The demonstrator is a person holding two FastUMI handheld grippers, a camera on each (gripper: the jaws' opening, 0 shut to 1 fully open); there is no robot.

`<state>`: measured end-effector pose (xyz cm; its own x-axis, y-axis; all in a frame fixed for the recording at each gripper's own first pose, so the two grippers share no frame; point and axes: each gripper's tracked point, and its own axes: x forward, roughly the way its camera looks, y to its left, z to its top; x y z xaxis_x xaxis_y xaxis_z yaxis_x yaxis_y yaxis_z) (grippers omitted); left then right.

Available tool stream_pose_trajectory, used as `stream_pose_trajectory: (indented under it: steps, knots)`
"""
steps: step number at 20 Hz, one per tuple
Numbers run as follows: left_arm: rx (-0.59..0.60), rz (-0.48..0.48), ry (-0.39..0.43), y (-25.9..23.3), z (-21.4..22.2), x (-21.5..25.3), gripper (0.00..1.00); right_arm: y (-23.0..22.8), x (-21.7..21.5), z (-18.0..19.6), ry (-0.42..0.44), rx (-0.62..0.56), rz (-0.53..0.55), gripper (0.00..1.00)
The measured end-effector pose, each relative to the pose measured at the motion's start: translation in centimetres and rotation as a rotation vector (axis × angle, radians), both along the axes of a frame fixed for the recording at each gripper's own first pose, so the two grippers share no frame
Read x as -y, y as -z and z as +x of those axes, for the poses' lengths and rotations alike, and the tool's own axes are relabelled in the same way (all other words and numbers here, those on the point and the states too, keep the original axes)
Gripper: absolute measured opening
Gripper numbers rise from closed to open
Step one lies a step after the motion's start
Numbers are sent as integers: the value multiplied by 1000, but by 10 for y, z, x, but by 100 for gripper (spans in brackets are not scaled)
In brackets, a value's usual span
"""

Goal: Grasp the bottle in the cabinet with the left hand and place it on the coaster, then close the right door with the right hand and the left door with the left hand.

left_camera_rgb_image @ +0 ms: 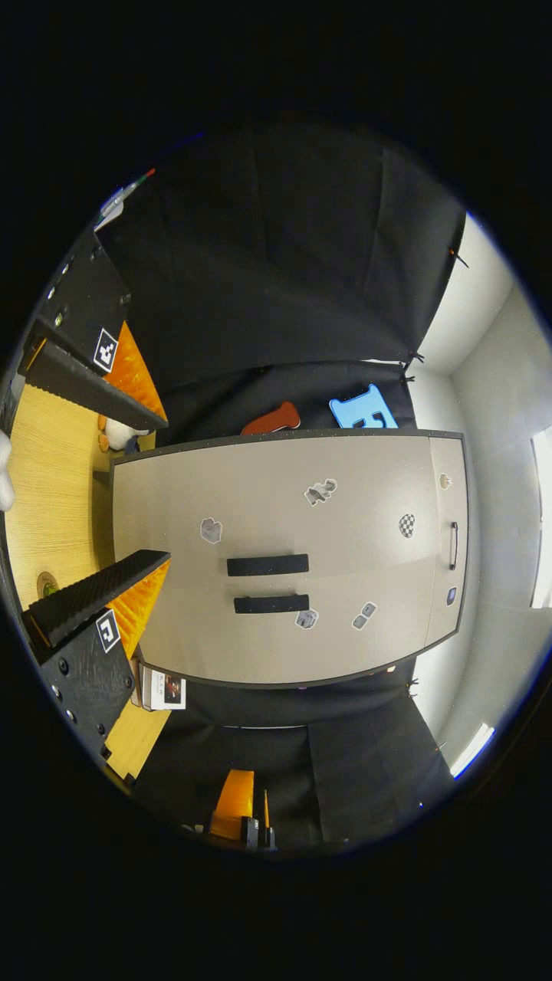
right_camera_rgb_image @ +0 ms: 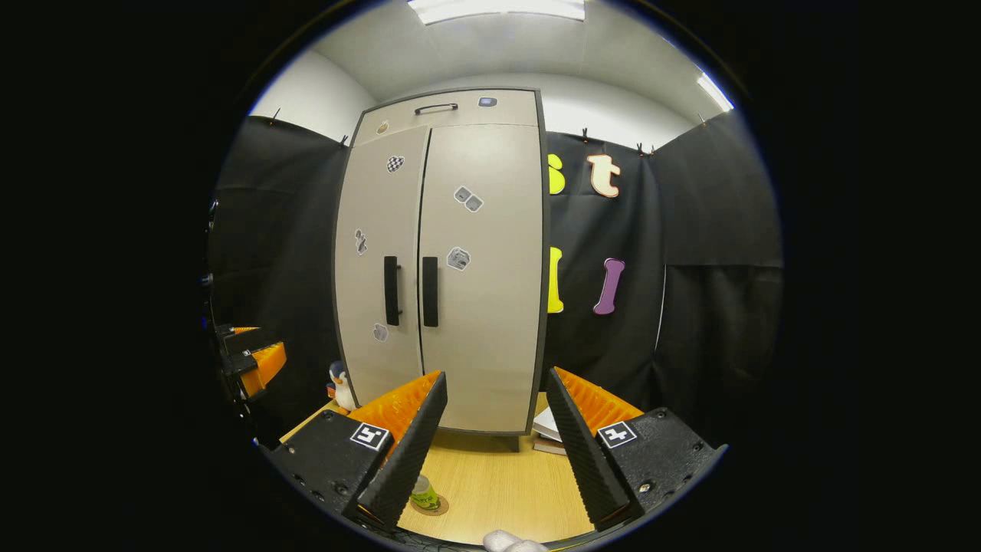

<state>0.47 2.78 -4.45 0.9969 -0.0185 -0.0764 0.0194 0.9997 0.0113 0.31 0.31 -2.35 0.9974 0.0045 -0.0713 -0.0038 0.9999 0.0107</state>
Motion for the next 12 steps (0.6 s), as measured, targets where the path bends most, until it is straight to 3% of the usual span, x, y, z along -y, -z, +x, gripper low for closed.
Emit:
stream_pose_trajectory:
  steps: [12]
  knots:
    - [11,11,13,-6,3,6,96,-2,1,1,-9,3,-4,81]
